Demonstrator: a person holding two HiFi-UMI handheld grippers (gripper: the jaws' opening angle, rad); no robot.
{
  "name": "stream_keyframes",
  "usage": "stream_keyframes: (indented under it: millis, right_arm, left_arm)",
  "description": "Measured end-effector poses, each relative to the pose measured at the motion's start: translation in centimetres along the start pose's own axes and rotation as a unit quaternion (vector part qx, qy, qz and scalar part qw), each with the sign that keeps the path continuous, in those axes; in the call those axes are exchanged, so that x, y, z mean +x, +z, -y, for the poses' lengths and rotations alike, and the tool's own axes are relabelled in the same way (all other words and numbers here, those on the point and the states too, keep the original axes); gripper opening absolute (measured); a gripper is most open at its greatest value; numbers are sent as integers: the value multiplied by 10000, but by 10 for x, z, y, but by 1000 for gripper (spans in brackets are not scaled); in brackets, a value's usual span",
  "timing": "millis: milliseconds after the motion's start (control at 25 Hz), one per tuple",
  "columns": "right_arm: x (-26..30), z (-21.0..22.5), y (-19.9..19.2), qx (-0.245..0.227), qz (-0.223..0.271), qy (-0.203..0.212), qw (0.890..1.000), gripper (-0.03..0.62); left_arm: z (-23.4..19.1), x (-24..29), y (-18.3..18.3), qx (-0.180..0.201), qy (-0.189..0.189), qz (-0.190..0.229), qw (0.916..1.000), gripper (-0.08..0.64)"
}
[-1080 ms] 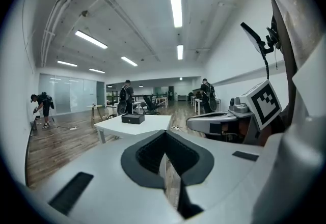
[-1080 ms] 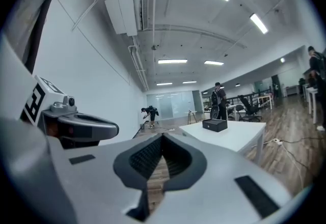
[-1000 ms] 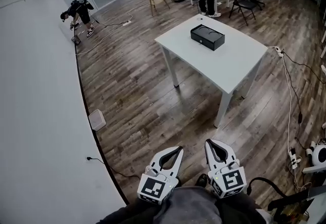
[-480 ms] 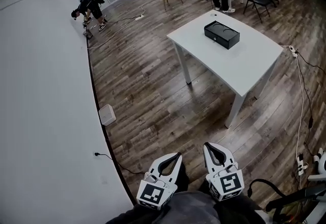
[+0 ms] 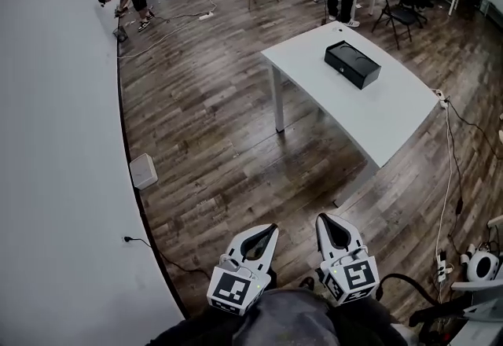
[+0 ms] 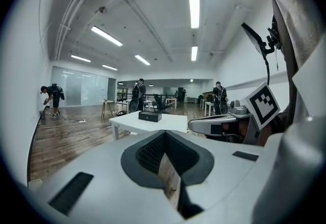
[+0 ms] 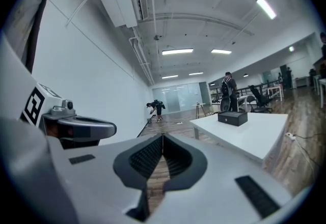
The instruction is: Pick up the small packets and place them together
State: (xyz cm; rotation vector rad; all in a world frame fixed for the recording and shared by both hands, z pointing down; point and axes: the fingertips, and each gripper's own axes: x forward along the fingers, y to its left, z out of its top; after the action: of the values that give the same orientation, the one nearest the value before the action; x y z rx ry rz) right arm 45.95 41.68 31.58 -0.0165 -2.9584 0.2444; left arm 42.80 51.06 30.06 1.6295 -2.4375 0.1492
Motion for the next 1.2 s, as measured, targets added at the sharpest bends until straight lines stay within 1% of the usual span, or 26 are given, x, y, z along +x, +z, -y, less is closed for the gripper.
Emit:
stream_keyframes:
  millis: [200,400,520,640,760,920,1040,1200]
  right_arm:
    - [47,-16,9,-165,-33,-120,9998,5]
    - [73,-11,17,-124,2,-581,9982,5]
    - [85,-13,24,-169,42,-771,9969,5]
    - [100,-14,27,-204,2,-853,9961,5]
    - [114,-15,32,-228,0,-850,9961,5]
    - [136,-21,29,-248,-93,-701,9972,5]
    - [155,-10,25,-219,-131,-678,9974,5]
    - [185,20,23,-149,-148,-813,9965,5]
  left_arm:
    - [-47,11,6,-75,-241,92,9996,3]
    - [-72,23,7,7,-679,100,9976,3]
    - [-89,28,8,14,-830,94,9965,3]
    - [-108,34,9,-43,-867,97,9962,3]
    - [-117,36,8,-73,-892,95,9959,3]
    - [-139,40,5,-236,-730,65,9970,3]
    - [-154,52,-2,-254,-649,-28,9976,3]
    - [-171,88,0,-203,-696,-112,9973,3]
